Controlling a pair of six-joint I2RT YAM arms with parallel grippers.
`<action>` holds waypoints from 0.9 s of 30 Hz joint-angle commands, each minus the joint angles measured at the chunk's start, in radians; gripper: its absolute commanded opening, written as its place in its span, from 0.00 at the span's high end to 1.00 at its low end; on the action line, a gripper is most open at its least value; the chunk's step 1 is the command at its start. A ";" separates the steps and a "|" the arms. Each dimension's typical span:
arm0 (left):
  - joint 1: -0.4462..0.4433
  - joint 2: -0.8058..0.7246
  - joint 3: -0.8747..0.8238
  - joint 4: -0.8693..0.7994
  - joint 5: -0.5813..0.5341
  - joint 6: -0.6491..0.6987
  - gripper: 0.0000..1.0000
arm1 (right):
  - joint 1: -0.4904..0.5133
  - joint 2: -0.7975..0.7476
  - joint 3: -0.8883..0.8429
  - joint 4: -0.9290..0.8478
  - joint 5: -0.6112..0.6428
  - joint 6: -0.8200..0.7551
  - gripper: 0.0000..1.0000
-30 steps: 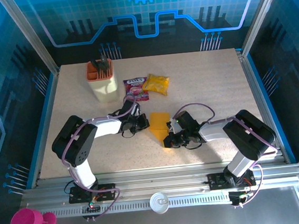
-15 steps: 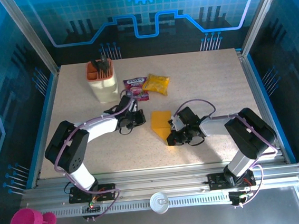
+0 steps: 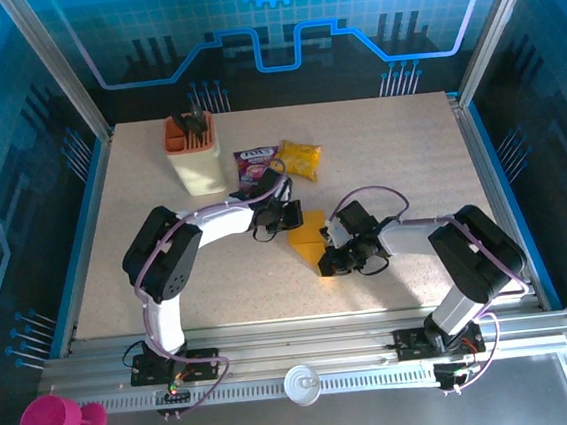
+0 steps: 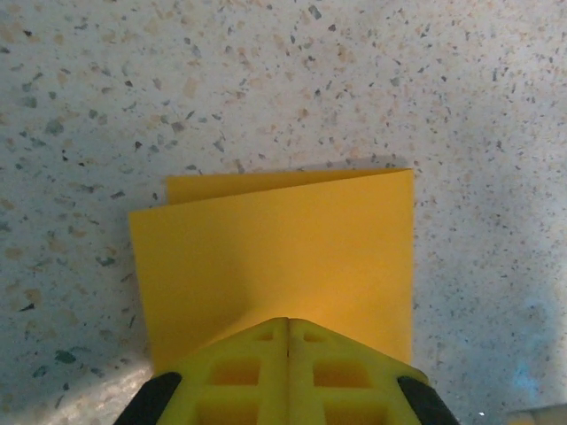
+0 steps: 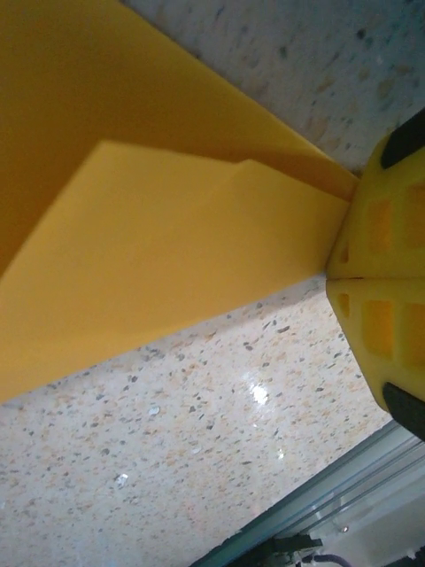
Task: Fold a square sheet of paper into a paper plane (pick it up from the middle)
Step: Third fold the triangle at the center of the table.
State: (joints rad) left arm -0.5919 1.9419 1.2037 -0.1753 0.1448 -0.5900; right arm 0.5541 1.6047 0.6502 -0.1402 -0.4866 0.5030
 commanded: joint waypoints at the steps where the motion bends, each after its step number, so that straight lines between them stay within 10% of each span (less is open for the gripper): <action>1: 0.011 0.046 0.044 -0.059 -0.026 0.045 1.00 | -0.025 -0.045 0.019 -0.112 0.033 -0.008 1.00; 18: -0.007 0.035 -0.070 -0.030 -0.036 -0.171 1.00 | -0.009 -0.340 -0.069 -0.064 0.124 0.178 0.87; 27: -0.075 -0.109 -0.385 0.114 -0.155 -0.689 1.00 | 0.049 -0.329 -0.100 -0.012 0.183 0.212 0.89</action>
State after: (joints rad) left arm -0.6292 1.8442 0.9478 0.0128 0.0689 -1.0264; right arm 0.5911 1.2663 0.5510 -0.1864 -0.3359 0.6937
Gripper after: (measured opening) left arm 0.046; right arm 0.111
